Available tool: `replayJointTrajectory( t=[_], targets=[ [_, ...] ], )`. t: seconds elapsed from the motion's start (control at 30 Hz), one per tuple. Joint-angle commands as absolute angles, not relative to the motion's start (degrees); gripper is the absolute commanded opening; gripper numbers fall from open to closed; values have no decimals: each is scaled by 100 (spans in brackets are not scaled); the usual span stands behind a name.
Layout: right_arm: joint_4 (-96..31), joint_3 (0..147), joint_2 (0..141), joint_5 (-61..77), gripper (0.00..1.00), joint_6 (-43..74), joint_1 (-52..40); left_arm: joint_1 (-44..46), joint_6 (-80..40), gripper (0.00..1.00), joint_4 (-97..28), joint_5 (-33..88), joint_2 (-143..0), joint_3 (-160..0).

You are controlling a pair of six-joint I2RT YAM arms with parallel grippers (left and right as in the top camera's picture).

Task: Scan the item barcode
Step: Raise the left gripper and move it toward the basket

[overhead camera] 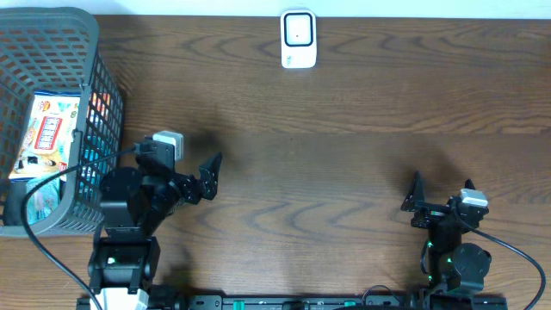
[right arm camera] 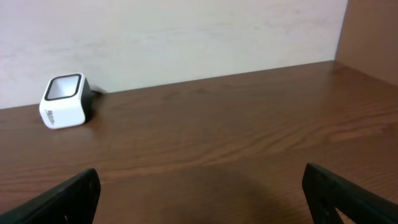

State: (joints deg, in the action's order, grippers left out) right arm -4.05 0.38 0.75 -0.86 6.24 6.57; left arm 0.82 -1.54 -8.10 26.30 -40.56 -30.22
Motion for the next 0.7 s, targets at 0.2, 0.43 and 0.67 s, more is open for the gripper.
replayJointTrajectory(
  t=[0.2, 0.43, 0.67],
  targets=[
    [-427, 32, 86, -73, 99, 548, 718, 95, -172, 98, -1295, 2941, -4040, -4335],
    [-427, 32, 86, -71, 99, 550, 718, 95, -169, 98, -1435, 2912, -4042, -4423],
    [-427, 32, 86, -71, 99, 548, 718, 95, -169, 98, -1455, 2912, -4040, -4423]
  ],
)
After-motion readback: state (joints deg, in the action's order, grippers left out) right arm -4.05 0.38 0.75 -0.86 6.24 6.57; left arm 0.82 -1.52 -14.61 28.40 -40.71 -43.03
